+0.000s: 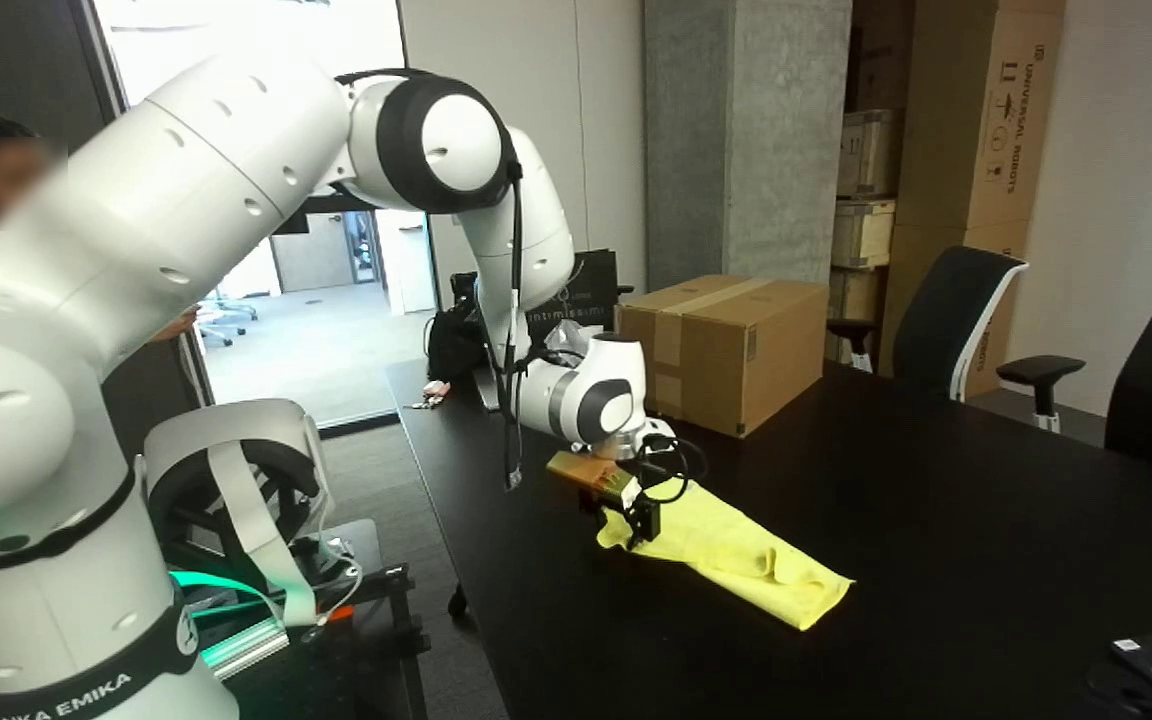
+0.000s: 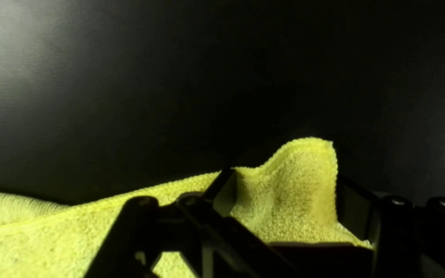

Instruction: Fold the towel in half once from bottom to top

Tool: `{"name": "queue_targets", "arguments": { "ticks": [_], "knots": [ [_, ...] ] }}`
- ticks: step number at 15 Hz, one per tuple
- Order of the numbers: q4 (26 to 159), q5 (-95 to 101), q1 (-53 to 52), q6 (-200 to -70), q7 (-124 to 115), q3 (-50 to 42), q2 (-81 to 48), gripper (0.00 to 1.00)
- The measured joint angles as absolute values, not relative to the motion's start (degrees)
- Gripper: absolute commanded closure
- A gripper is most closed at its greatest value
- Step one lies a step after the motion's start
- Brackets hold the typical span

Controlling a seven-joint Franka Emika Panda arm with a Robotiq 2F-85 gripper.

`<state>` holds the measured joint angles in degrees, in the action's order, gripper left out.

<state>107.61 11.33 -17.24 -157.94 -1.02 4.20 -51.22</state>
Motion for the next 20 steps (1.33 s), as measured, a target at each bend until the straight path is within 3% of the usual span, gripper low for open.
{"name": "queue_targets", "arguments": {
  "ticks": [4, 20],
  "knots": [
    [107.6, 11.4, -17.8, -156.6, -1.0, 3.6, -50.5, 0.99],
    [106.0, 16.8, -25.1, -156.7, -4.7, -3.3, -45.3, 0.97]
  ]
}}
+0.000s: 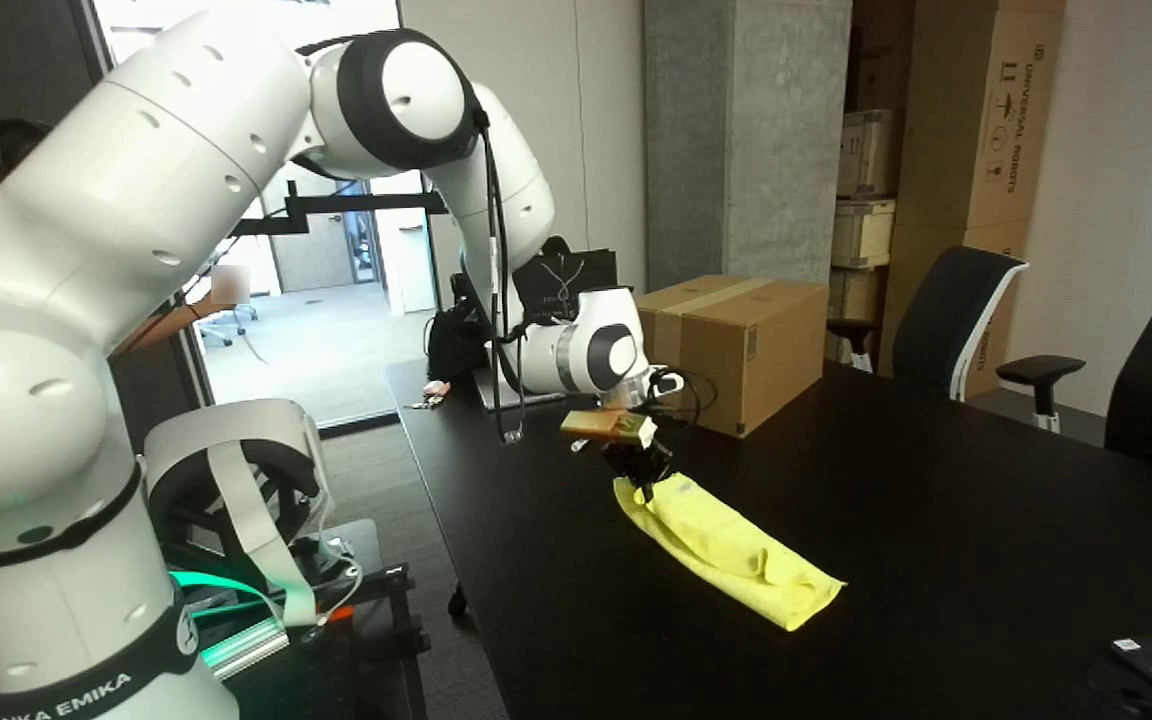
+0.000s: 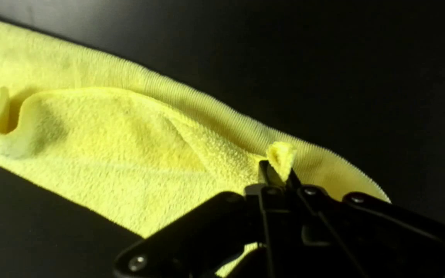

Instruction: Fold the towel in half once from bottom to top

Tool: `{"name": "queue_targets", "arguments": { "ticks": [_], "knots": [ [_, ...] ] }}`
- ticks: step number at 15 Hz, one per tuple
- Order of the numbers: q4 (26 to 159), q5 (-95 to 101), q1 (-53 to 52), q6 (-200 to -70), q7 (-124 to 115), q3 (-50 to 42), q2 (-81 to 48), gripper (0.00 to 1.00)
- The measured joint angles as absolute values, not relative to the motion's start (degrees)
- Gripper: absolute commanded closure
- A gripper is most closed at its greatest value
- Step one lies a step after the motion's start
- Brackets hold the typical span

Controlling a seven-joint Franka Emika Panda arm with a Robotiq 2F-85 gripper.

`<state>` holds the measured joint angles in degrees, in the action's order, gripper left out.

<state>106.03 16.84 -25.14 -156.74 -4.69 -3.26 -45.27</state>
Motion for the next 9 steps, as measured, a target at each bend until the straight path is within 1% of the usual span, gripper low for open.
{"name": "queue_targets", "arguments": {
  "ticks": [4, 9],
  "knots": [
    [100.7, 19.6, -28.3, -156.7, -7.7, -5.7, -46.8, 0.97],
    [92.1, 20.2, -31.0, -156.9, -10.2, -7.1, -53.2, 0.97]
  ]
}}
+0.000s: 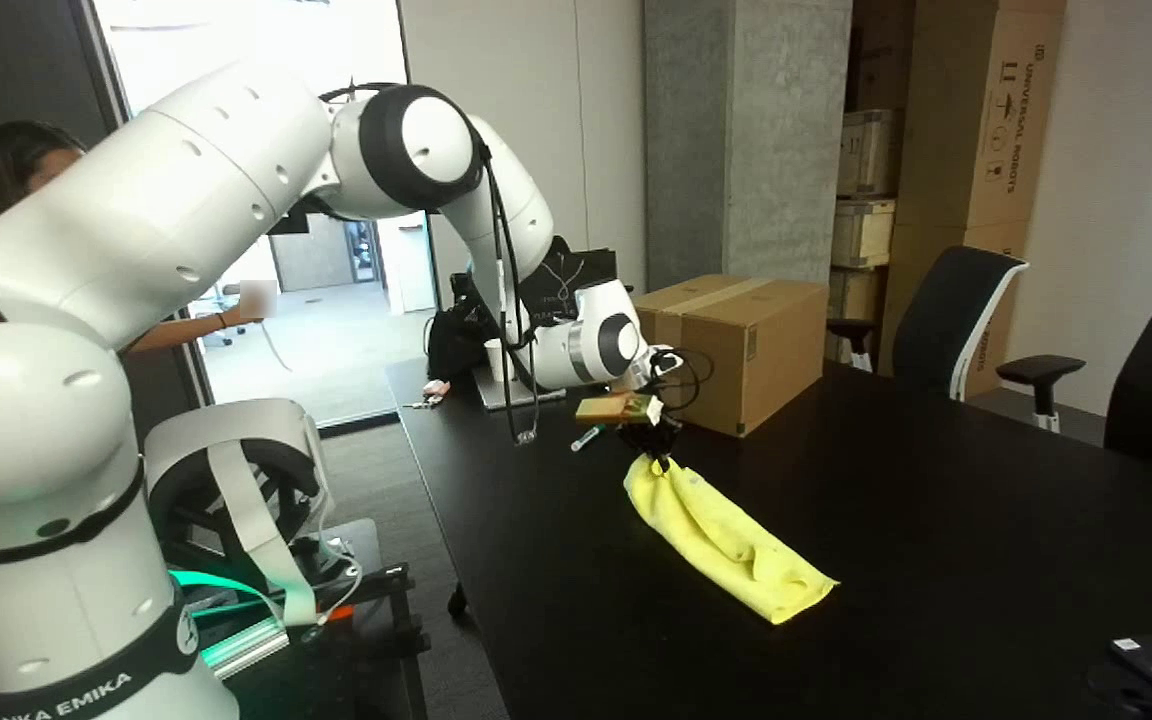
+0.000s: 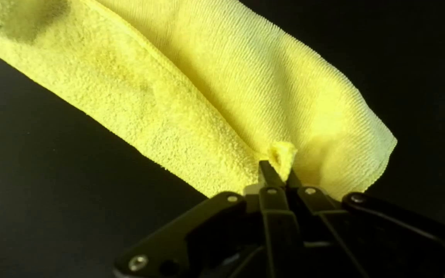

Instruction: Fold the towel in half once from bottom to top

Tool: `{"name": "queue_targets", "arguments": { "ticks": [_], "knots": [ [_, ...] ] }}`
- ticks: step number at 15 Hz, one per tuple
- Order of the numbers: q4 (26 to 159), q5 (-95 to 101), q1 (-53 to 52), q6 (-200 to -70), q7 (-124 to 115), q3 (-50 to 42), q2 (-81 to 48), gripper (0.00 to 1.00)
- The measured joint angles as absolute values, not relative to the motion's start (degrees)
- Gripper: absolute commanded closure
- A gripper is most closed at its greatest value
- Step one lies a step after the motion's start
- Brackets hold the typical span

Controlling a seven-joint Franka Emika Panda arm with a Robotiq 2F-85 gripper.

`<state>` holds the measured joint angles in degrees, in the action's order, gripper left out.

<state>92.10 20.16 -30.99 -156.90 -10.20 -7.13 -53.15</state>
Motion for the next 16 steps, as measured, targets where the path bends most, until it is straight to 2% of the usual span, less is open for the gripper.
{"name": "queue_targets", "arguments": {
  "ticks": [5, 6, 8, 16],
  "knots": [
    [85.0, 20.8, -35.1, -159.0, -13.3, -10.6, -59.7, 0.93],
    [83.7, 20.8, -35.9, -159.4, -14.5, -11.4, -60.6, 0.68],
    [81.3, 20.7, -37.1, -160.3, -17.7, -12.8, -61.8, 0.65],
    [76.6, 20.1, -39.4, -160.6, -26.2, -18.8, -61.7, 0.04]
  ]
}}
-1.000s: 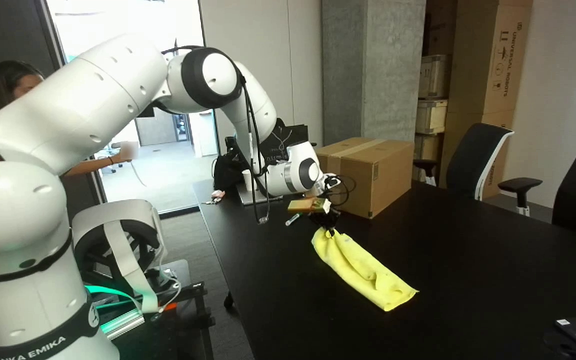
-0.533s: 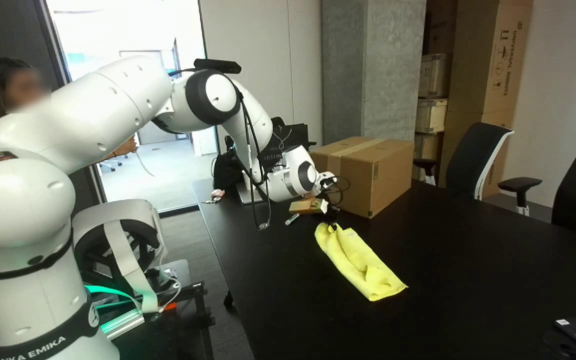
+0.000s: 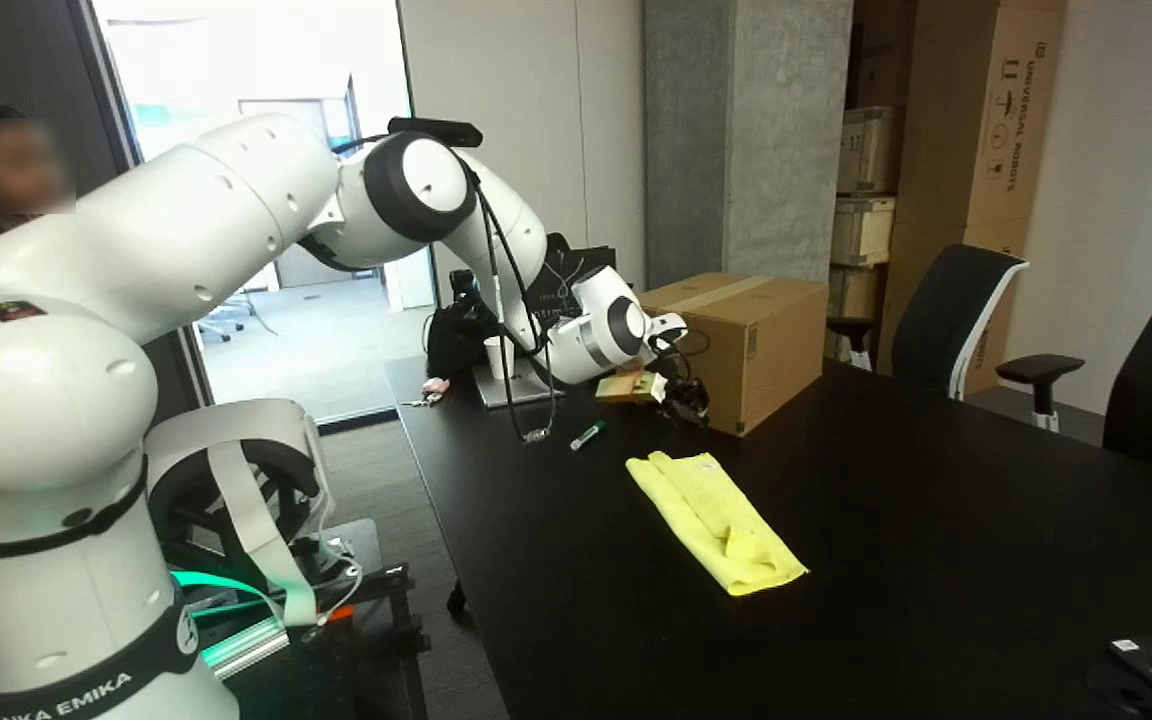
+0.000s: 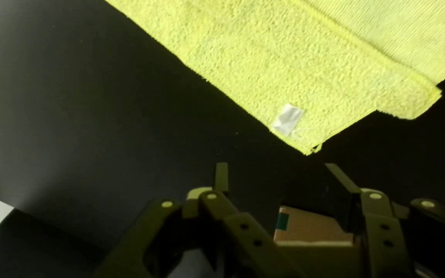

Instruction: Fold the towel in half once from bottom to top

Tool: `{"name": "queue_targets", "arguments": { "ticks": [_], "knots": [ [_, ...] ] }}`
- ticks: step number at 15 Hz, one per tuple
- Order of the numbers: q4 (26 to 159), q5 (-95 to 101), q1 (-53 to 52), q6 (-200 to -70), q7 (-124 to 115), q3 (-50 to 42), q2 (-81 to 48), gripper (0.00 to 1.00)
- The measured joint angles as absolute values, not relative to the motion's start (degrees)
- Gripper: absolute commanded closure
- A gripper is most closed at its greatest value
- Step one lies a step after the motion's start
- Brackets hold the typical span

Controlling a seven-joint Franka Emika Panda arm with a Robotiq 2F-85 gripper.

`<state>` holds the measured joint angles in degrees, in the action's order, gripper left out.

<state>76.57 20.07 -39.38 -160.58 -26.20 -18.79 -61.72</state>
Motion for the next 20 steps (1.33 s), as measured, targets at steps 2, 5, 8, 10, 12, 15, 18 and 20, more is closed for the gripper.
{"name": "queue_targets", "arguments": {
  "ticks": [2, 5, 8, 10, 12, 15, 18, 20],
  "knots": [
    [77.6, 20.1, -39.0, -159.6, -26.2, -19.5, -60.0, 0.0],
    [84.0, 20.1, -37.1, -154.2, -23.1, -18.5, -54.2, 0.0],
    [92.5, 20.3, -34.8, -145.9, -20.0, -17.7, -47.0, 0.0],
    [98.2, 20.9, -33.5, -139.7, -19.3, -17.1, -41.9, 0.0],
    [103.8, 20.9, -31.2, -133.3, -17.9, -15.0, -36.5, 0.0],
    [111.8, 20.9, -26.4, -125.3, -16.0, -10.5, -27.8, 0.0],
    [120.2, 20.9, -21.2, -122.1, -14.3, -6.6, -18.8, 0.0],
    [125.9, 20.9, -17.8, -122.3, -12.9, -4.6, -12.8, 0.0]
  ]
}}
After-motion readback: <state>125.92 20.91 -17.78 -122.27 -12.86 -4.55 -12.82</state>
